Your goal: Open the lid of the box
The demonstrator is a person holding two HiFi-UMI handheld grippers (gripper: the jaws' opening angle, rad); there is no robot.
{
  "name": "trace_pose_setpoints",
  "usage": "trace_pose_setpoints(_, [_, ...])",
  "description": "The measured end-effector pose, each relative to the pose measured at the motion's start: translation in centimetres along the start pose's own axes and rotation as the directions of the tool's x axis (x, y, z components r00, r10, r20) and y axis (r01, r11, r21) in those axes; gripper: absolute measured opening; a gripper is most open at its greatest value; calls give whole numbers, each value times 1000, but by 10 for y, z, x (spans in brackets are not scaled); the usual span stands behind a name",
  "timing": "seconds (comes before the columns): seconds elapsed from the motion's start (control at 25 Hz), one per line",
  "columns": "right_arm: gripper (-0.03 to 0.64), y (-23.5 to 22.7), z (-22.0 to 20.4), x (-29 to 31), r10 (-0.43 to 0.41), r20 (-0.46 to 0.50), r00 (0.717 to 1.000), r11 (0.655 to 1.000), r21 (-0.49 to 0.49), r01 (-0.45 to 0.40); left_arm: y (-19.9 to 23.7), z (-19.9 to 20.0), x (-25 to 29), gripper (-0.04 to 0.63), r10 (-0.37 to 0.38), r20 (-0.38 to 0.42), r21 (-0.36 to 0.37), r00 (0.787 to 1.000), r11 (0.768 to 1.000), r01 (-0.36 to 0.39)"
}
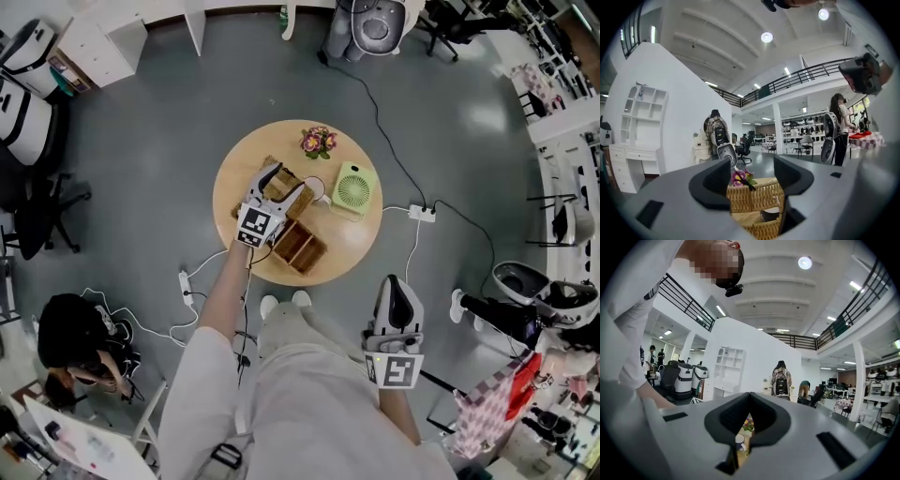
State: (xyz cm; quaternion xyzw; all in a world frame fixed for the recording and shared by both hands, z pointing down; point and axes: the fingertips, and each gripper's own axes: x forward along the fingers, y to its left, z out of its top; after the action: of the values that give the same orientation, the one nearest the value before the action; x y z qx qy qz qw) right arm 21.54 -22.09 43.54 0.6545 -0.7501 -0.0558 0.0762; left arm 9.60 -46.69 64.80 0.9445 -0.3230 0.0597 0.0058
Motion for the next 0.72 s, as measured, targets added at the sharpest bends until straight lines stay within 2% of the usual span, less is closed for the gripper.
trace_pose_setpoints(0.12, [-11,2,2,-2,15,15,1000,1000,12,-15,-13,21,-19,353,-20,9,3,1000,1000,20])
trace_pose_setpoints(0.28, [-11,-1,11,-2,31,37,999,999,38,-33,-32,73,-50,363,-6,61,29,998,1000,4])
trace_pose_setpoints(0.36, [-12,-6,16,-3,42,54,998,998,51,-45,-46,104,-68,322,13,89,43,996,999,-17])
trace_pose_setpoints(0.52, [-12,-17,20,-8,61,71,996,995,77,-67,-76,152,-105,143,98,133,82,986,991,-109])
trace_pose_setpoints(0.6, [-14,-15,19,-9,75,66,995,993,88,-81,-85,167,-127,55,169,146,77,975,980,-182])
trace_pose_setpoints(0.72, [-17,-7,20,-14,103,68,992,987,116,-110,-96,182,-159,-9,255,163,62,953,961,-268])
